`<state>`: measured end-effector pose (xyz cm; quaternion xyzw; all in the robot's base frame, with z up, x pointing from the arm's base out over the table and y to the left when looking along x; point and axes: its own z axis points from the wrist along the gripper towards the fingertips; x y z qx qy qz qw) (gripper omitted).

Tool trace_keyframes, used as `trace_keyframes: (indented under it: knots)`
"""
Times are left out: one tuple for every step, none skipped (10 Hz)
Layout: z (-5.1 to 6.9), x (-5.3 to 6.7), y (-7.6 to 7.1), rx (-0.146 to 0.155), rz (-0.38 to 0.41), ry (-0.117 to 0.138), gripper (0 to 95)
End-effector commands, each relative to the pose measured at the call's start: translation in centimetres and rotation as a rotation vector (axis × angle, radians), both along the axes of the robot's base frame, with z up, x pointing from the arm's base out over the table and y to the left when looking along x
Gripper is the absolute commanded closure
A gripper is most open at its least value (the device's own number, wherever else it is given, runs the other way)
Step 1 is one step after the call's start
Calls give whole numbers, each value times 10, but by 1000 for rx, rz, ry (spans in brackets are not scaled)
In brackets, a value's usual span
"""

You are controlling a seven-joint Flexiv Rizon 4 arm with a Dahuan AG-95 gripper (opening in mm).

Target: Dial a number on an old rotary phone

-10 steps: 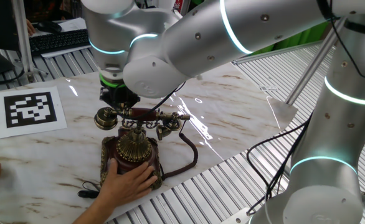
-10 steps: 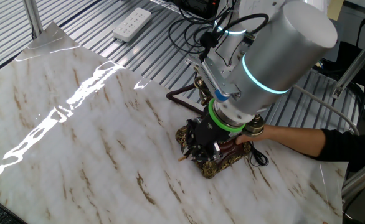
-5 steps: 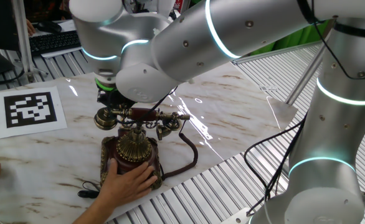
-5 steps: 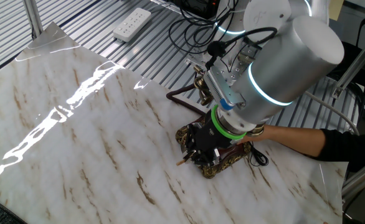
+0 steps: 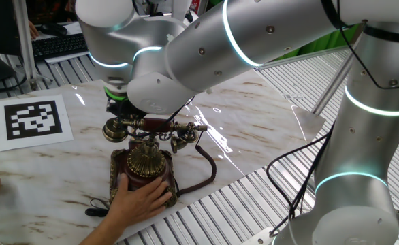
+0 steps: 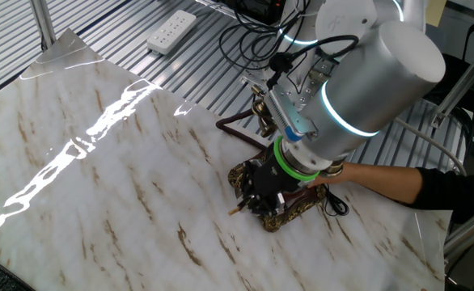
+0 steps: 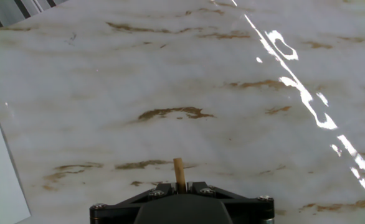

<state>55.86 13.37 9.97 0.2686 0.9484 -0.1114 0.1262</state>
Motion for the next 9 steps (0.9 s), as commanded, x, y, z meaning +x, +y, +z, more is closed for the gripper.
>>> trace_keyframes:
  knots:
    - [-1,0,4,0,-1,2,950]
    - [-1,0,4,-16,-1,3,950]
    - [-1,0,4,-20,-2,2,950]
    - [-1,0,4,-24,-1,0,950]
    - [-1,1,4,-25,-1,0,950]
    - [-2,1,5,-30,-2,-2,950]
    - [-2,1,5,-34,-3,-5,950]
    - [-3,1,5,-37,-3,-6,950]
    - [-4,2,5,-42,-3,-8,950]
